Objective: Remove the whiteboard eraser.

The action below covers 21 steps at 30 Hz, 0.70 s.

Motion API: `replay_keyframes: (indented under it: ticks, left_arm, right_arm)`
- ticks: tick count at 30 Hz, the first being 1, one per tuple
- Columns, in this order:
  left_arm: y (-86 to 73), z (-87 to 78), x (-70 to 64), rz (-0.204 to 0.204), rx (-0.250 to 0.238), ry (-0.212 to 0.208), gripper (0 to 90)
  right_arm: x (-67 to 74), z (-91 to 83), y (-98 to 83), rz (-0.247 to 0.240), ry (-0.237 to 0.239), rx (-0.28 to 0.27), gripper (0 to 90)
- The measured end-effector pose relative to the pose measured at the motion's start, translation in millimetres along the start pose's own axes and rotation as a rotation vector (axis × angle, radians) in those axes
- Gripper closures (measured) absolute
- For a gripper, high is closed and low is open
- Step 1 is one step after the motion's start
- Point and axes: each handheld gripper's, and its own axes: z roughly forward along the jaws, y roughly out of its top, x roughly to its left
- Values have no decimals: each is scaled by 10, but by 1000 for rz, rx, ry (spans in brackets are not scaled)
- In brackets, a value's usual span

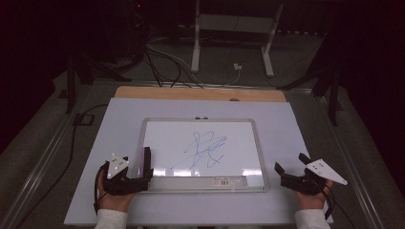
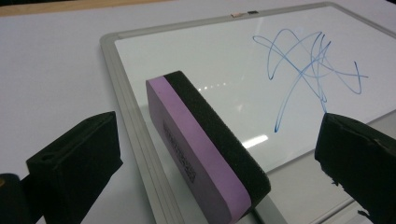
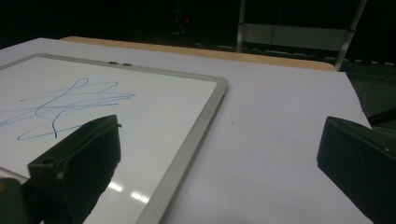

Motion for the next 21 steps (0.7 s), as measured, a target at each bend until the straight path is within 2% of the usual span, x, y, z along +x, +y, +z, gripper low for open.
replay_keyframes:
  ticks: [5, 15, 17, 19, 21]
  left_arm:
    - [-14, 27, -18, 4, 20, -5, 15]
    - [-35, 75, -60, 7, 60, -19, 72]
    - [-36, 87, -79, 14, 68, -5, 83]
    - [-39, 97, -91, 17, 76, 9, 149]
    - [-43, 116, -97, 16, 90, 18, 178]
  right_arm:
    - [1, 4, -1, -1, 0, 1, 0]
    - [2, 8, -2, -1, 0, 1, 0]
    - [1, 7, -1, 0, -1, 0, 0]
    - [-1, 6, -1, -1, -2, 0, 0]
    - [-3, 3, 0, 0, -3, 0, 0]
